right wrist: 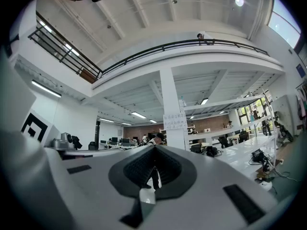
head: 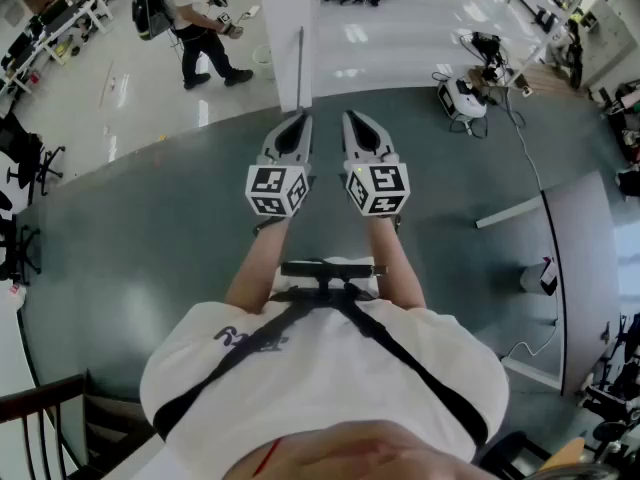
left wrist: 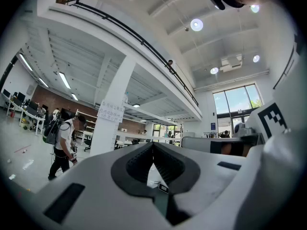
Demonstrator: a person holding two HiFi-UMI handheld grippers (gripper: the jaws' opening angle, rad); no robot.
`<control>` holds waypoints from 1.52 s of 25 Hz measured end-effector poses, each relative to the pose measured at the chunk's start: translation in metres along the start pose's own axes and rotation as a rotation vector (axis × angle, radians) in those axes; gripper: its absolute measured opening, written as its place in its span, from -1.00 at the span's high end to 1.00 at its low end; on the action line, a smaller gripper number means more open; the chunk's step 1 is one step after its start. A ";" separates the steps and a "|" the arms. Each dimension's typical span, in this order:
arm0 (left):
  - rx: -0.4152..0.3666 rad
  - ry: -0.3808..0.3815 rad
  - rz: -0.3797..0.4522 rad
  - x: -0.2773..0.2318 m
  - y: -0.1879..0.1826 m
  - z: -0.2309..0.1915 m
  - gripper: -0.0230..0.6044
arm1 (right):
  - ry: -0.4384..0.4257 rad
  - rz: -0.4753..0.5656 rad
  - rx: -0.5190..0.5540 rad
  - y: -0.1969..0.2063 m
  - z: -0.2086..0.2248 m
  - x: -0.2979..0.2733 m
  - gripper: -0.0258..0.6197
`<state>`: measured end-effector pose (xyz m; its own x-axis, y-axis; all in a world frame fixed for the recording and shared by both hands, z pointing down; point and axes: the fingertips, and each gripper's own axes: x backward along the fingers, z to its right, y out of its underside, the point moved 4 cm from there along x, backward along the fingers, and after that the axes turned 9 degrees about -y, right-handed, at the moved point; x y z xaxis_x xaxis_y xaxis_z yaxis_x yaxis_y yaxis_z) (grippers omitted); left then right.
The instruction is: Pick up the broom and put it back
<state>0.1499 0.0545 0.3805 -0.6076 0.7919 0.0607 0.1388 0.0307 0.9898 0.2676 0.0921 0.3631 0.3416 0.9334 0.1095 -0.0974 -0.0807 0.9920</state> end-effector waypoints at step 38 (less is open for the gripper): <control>0.091 -0.025 -0.055 -0.243 0.043 -0.110 0.89 | -0.069 -0.059 -0.116 0.057 0.143 -0.226 0.91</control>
<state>0.2176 -0.2036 0.4222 -0.5968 0.8024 0.0024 0.1769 0.1287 0.9758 0.3181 -0.1736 0.4041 0.4130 0.9088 0.0593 -0.1813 0.0183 0.9833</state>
